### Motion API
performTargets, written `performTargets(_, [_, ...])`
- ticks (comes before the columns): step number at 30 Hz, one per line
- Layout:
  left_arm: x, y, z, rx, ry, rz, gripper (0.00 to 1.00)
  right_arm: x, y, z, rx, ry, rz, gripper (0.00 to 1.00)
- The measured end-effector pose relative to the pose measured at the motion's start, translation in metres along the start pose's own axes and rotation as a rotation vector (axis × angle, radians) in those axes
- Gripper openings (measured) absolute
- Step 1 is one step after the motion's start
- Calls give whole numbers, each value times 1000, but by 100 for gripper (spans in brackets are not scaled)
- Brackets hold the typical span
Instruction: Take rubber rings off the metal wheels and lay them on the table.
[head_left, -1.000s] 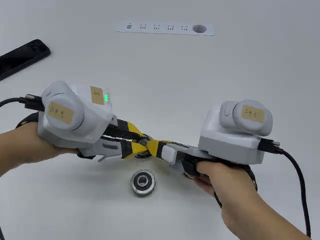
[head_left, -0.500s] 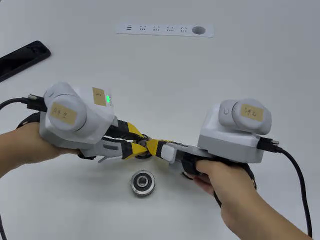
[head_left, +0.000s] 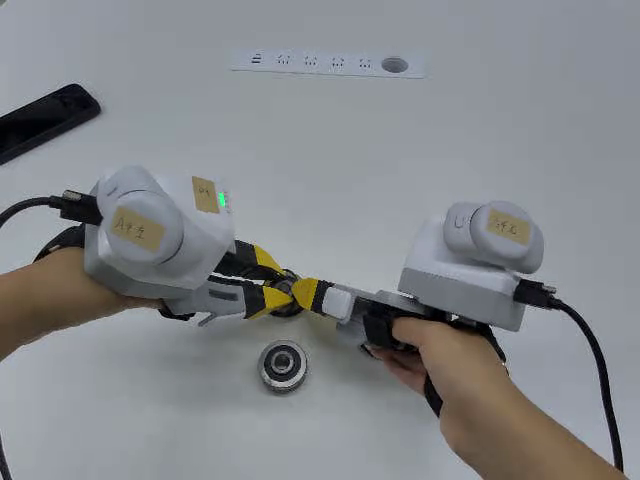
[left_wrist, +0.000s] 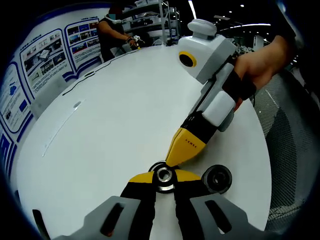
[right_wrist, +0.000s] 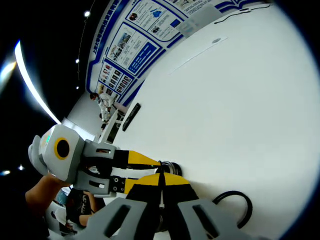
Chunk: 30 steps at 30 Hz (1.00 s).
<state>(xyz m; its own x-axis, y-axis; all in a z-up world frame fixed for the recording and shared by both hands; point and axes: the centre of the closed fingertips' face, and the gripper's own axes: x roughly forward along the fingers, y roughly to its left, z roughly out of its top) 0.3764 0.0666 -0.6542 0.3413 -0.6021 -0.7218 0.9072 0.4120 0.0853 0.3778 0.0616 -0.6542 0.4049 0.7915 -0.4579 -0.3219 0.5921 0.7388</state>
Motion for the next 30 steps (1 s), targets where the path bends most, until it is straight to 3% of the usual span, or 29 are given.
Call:
performTargets(8, [-5, 4, 3, -14, -16, 22, 14, 0, 2, 1, 36, -8, 6, 2])
performTargets(13, [-17, 5, 6, -18, -34, 41, 16, 1, 6, 0, 45, -5, 13, 2])
performTargets(20, [-38, 13, 0, -41, -41, 95, 18, -1, 21, -2, 66, 2, 58, 2])
performTargets(26, [-53, 24, -2, -72, -73, 141, 20, -10, 28, 4, 94, -21, 78, 2])
performTargets(30, [-59, 24, 4, -84, -93, 160, 22, -20, 22, 12, 116, -51, 69, 2])
